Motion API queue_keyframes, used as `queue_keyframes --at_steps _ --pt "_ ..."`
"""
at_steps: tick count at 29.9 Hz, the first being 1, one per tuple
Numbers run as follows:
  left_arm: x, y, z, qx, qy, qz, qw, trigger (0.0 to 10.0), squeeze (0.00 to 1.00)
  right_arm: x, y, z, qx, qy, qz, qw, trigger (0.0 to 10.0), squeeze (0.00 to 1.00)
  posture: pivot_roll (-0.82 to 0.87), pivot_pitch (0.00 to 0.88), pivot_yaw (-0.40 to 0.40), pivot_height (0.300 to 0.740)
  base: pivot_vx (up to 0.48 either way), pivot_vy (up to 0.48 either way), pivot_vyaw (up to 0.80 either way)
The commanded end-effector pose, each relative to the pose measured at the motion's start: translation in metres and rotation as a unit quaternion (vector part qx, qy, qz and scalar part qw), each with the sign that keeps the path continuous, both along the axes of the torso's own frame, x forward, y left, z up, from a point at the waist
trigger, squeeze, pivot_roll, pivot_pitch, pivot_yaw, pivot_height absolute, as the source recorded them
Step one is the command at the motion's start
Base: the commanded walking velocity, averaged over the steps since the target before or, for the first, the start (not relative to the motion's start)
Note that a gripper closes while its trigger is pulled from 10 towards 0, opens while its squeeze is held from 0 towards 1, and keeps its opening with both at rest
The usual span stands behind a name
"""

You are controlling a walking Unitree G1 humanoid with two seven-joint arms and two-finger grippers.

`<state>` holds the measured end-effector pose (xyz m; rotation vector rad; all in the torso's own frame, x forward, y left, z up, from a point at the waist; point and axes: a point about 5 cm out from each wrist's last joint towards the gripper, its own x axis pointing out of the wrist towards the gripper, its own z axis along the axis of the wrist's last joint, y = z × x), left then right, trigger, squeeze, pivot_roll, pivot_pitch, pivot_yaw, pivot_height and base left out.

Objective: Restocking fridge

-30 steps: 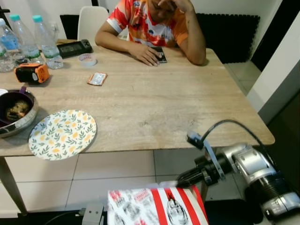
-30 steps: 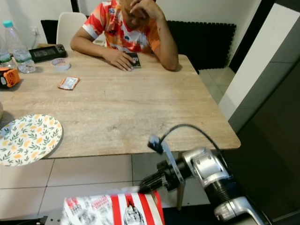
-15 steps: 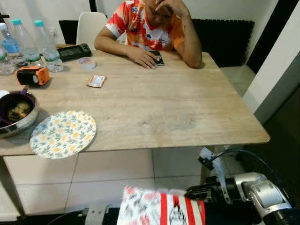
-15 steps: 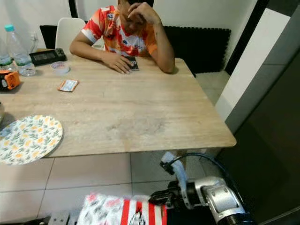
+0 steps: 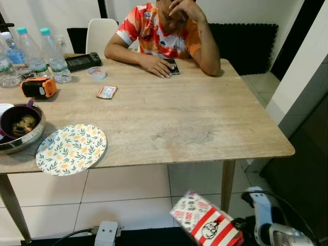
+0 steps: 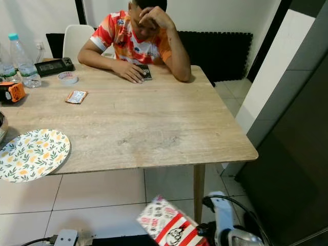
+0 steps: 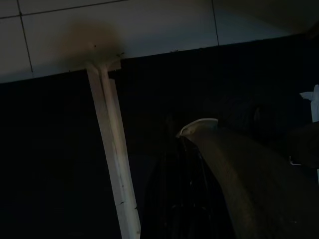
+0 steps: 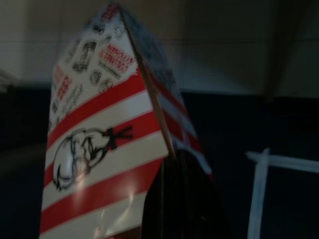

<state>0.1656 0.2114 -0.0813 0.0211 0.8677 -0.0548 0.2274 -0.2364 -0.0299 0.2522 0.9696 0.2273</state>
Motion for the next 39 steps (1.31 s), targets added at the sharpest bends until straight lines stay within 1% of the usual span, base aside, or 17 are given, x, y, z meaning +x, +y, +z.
queue_keyframes --at_steps 1,5,8,9,12,14,15,17,19,21,23,25,26,27,31,33,39 --pt "-0.005 -0.003 -0.003 -0.002 0.01 0.0 1.0 10.0 0.0 -0.009 -0.005 -0.01 0.0 0.006 -0.061 0.998 0.0 0.0 0.03 0.075 -0.054 0.74 0.0 0.0 0.0" --pt "-0.004 -0.005 -0.003 -0.002 0.009 0.001 1.0 10.0 0.0 -0.017 -0.004 -0.018 0.013 0.01 -0.12 0.993 0.0 0.0 0.03 0.071 -0.051 0.74 0.0 0.0 0.0" --pt "-0.004 -0.005 -0.003 0.0 0.008 0.004 1.0 10.0 0.0 -0.023 -0.002 -0.025 0.036 0.007 -0.178 0.983 0.0 0.0 0.03 0.065 -0.047 0.74 0.0 0.0 0.0" --pt "-0.004 -0.005 -0.003 0.0 0.008 0.004 1.0 10.0 0.0 -0.023 -0.002 -0.025 0.036 0.007 -0.178 0.983 0.0 0.0 0.03 0.065 -0.047 0.74 0.0 0.0 0.0" --pt "-0.004 -0.005 -0.003 0.001 0.007 0.007 1.0 10.0 0.0 -0.026 0.001 -0.028 0.051 0.003 -0.217 0.975 0.0 0.0 0.03 0.057 -0.042 0.74 0.0 0.0 0.0" --pt "-0.003 -0.005 -0.003 -0.002 0.0 0.01 1.0 10.0 0.0 -0.028 0.009 -0.033 0.07 -0.007 -0.26 0.963 0.0 0.0 0.03 0.054 -0.036 0.74 0.0 0.0 0.0" --pt "-0.001 -0.007 -0.002 -0.006 -0.006 0.012 1.0 10.0 0.0 -0.029 0.014 -0.035 0.073 -0.009 -0.267 0.961 0.0 0.0 0.03 0.054 -0.036 0.74 0.0 0.0 0.0" --pt "-0.001 -0.007 -0.002 -0.006 -0.006 0.012 1.0 10.0 0.0 -0.029 0.014 -0.035 0.073 -0.009 -0.267 0.961 0.0 0.0 0.03 0.054 -0.036 0.74 0.0 0.0 0.0" --pt "0.003 -0.011 0.0 -0.015 -0.016 0.011 1.0 10.0 0.0 -0.032 0.025 -0.04 0.057 -0.013 -0.252 0.966 0.0 0.0 0.03 0.054 -0.032 0.74 0.0 0.0 0.0" --pt "0.004 -0.013 0.0 -0.017 -0.016 0.01 1.0 10.0 0.0 -0.033 0.028 -0.041 0.045 -0.017 -0.243 0.969 0.0 0.0 0.03 0.054 -0.032 0.74 0.0 0.0 0.0" --pt "0.006 -0.015 0.0 -0.013 -0.011 0.004 1.0 10.0 0.0 -0.033 0.031 -0.041 0.003 -0.028 -0.217 0.976 0.0 0.0 0.02 0.051 -0.03 0.74 0.0 0.0 0.0" --pt "0.006 -0.016 0.0 -0.009 -0.01 -0.001 1.0 10.0 0.0 -0.032 0.032 -0.041 -0.01 -0.032 -0.205 0.978 0.0 0.0 0.02 0.051 -0.03 0.74 0.0 0.0 0.0" --pt "0.007 -0.017 0.0 -0.005 -0.009 -0.008 1.0 10.0 0.0 -0.031 0.031 -0.041 -0.034 -0.034 -0.193 0.98 9.6 0.0 0.02 0.045 -0.027 0.74 0.0 0.0 0.0" --pt "0.007 -0.018 0.0 -0.003 -0.009 -0.011 1.0 10.0 0.0 -0.031 0.029 -0.041 -0.04 -0.035 -0.193 0.98 10.0 0.0 0.02 0.04 -0.03 0.74 0.0 0.0 0.0" --pt "0.008 -0.02 -0.001 -0.002 -0.011 -0.016 1.0 10.0 0.0 -0.033 0.025 -0.041 -0.039 -0.036 -0.214 0.975 10.0 0.0 0.02 0.038 -0.036 0.74 0.0 0.0 0.0" --pt "0.007 -0.026 -0.001 -0.007 -0.008 -0.032 0.999 10.0 0.0 -0.037 0.021 -0.043 -0.039 -0.035 -0.233 0.971 10.0 0.0 0.02 0.041 -0.035 0.74 0.0 0.0 0.0" --pt "0.007 -0.028 -0.002 -0.008 -0.009 -0.037 0.999 10.0 0.0 -0.044 0.023 -0.047 -0.05 -0.024 -0.237 0.97 10.0 0.0 0.02 0.045 -0.03 0.74 0.0 0.0 0.0"
